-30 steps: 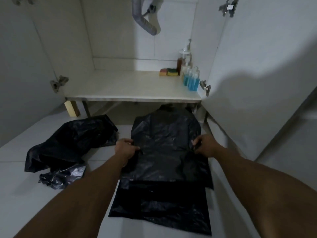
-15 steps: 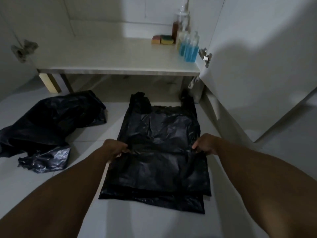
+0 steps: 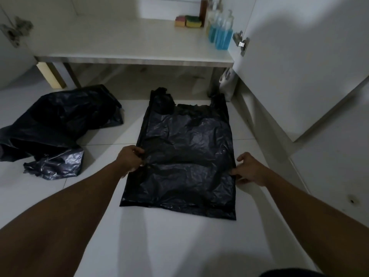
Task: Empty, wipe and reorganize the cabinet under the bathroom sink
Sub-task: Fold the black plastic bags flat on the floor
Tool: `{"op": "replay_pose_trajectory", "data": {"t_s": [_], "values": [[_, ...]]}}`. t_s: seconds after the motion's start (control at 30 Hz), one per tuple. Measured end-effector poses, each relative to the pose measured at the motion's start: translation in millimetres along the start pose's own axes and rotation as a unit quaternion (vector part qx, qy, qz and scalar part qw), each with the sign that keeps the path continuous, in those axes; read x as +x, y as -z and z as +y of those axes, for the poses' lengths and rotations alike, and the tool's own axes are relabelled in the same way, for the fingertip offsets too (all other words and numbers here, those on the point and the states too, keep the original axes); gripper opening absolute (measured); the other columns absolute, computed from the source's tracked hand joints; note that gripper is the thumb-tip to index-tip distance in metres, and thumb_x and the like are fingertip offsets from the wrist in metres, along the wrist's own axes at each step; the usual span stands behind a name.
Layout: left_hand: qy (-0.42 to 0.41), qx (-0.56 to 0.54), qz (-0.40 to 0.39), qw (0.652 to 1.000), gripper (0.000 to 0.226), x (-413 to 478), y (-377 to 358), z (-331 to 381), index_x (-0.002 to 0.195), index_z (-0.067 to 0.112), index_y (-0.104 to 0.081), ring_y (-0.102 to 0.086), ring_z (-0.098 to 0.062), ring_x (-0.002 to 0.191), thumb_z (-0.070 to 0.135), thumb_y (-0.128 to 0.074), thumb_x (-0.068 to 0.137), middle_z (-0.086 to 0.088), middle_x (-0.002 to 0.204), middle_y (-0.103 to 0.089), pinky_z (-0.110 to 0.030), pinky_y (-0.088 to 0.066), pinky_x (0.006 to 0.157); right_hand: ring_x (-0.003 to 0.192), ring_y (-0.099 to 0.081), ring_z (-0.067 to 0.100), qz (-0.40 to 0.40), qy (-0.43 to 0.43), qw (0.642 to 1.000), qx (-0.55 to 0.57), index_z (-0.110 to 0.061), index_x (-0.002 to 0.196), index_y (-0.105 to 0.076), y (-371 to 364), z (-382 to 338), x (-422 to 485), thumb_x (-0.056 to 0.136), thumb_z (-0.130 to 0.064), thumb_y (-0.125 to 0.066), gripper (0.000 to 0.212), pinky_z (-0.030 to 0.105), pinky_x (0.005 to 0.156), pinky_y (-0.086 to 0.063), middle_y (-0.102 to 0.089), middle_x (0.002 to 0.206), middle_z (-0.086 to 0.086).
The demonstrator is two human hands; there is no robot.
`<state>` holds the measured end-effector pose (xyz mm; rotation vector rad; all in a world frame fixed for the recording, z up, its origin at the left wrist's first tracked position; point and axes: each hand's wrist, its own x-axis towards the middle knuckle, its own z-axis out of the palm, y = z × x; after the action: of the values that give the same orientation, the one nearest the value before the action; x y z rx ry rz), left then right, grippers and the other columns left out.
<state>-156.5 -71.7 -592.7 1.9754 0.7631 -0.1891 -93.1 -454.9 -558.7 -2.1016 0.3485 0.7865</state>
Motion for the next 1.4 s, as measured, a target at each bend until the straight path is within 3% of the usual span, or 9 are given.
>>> {"op": "replay_pose_trajectory", "data": {"t_s": [0.23,0.37,0.6,0.8,0.9,1.0,1.1,1.23,1.4], "values": [[-0.024,0.025,0.099,0.995,0.017,-12,4,-2,0.08,0.017,-0.072,-0.066,-0.027,0.087,0.0,-0.072,0.081,-0.011,0.099,-0.07,-0.035,-0.057,0.089,0.072,-0.055,0.023,0.026,0.018,1.0,-0.001,-0.013,0.113,-0.038,-18,13,-9,0.079,-0.004,-0.075,0.05,0.032,0.058,-0.048,-0.058,0.092,0.017],[-0.026,0.062,0.085,0.994,0.015,-14,7,-6,0.088,0.008,-0.074,-0.066,-0.028,0.094,-0.004,-0.072,0.079,-0.014,0.103,-0.069,-0.032,-0.055,0.089,0.069,-0.049,0.013,0.023,0.067,0.992,-0.102,-0.012,0.086,-0.039,-24,17,-8,0.078,0.002,-0.074,0.039,0.019,0.053,-0.042,-0.049,0.081,0.007],[-0.052,0.12,0.062,0.99,0.02,-19,5,-1,0.092,0.006,-0.072,-0.066,-0.028,0.09,0.004,-0.079,0.074,-0.014,0.1,-0.067,-0.032,-0.056,0.083,0.091,-0.047,0.017,0.035,0.13,0.969,-0.207,-0.009,0.103,-0.03,-27,19,-2,0.077,-0.001,-0.075,0.053,0.011,0.053,-0.032,-0.042,0.089,-0.003],[-0.127,0.249,0.066,0.958,0.039,-24,-5,-5,0.113,0.006,-0.066,-0.056,-0.037,0.112,0.024,-0.076,0.079,-0.018,0.12,-0.056,-0.045,-0.052,0.095,0.09,-0.05,0.023,0.121,0.178,0.955,-0.205,-0.01,0.101,-0.037,-35,24,0,0.074,-0.015,-0.08,0.051,0.022,0.058,-0.04,-0.044,0.093,0.003],[-0.251,0.364,0.069,0.894,0.065,-36,-15,1,0.126,0.02,-0.056,-0.042,-0.03,0.125,0.06,-0.07,0.076,-0.009,0.137,-0.046,-0.045,-0.044,0.102,0.1,-0.047,0.029,0.266,0.211,0.886,-0.316,-0.013,0.101,-0.046,-40,17,-7,0.073,-0.037,-0.075,0.047,0.04,0.073,-0.049,-0.044,0.105,0.01],[-0.273,0.448,-0.038,0.85,0.108,-46,-32,14,0.141,0.025,-0.041,-0.035,-0.03,0.134,0.087,-0.062,0.055,-0.006,0.148,-0.037,-0.049,-0.036,0.11,0.113,-0.045,0.029,0.199,0.269,0.866,-0.372,-0.02,0.11,-0.05,-52,12,-6,0.074,-0.048,-0.073,0.051,0.042,0.085,-0.043,-0.044,0.118,0.007],[-0.228,0.495,-0.147,0.825,0.135,-46,-47,12,0.154,0.031,-0.017,-0.027,-0.034,0.141,0.082,-0.076,0.043,-0.006,0.156,-0.027,-0.055,-0.033,0.112,0.129,-0.035,0.028,0.068,0.208,0.868,-0.446,-0.028,0.128,-0.045,-64,14,5,0.069,-0.061,-0.073,0.073,0.045,0.103,-0.037,-0.035,0.139,0.003],[-0.231,0.52,-0.146,0.809,0.138,-38,-55,8,0.154,0.032,-0.013,-0.024,-0.036,0.142,0.076,-0.081,0.042,-0.008,0.157,-0.024,-0.058,-0.03,0.112,0.13,-0.037,0.026,0.037,0.198,0.879,-0.432,-0.029,0.132,-0.045,-63,16,10,0.065,-0.064,-0.076,0.081,0.046,0.104,-0.038,-0.038,0.14,0.003],[-0.275,0.483,-0.08,0.827,0.13,-30,-65,41,0.153,0.024,-0.022,-0.022,-0.034,0.144,0.096,-0.056,0.05,-0.008,0.158,-0.025,-0.056,-0.021,0.117,0.11,-0.059,0.021,0.108,0.253,0.909,-0.314,-0.025,0.113,-0.061,-38,-19,18,0.06,-0.077,-0.065,0.075,0.039,0.093,-0.05,-0.059,0.118,0.002]]}}
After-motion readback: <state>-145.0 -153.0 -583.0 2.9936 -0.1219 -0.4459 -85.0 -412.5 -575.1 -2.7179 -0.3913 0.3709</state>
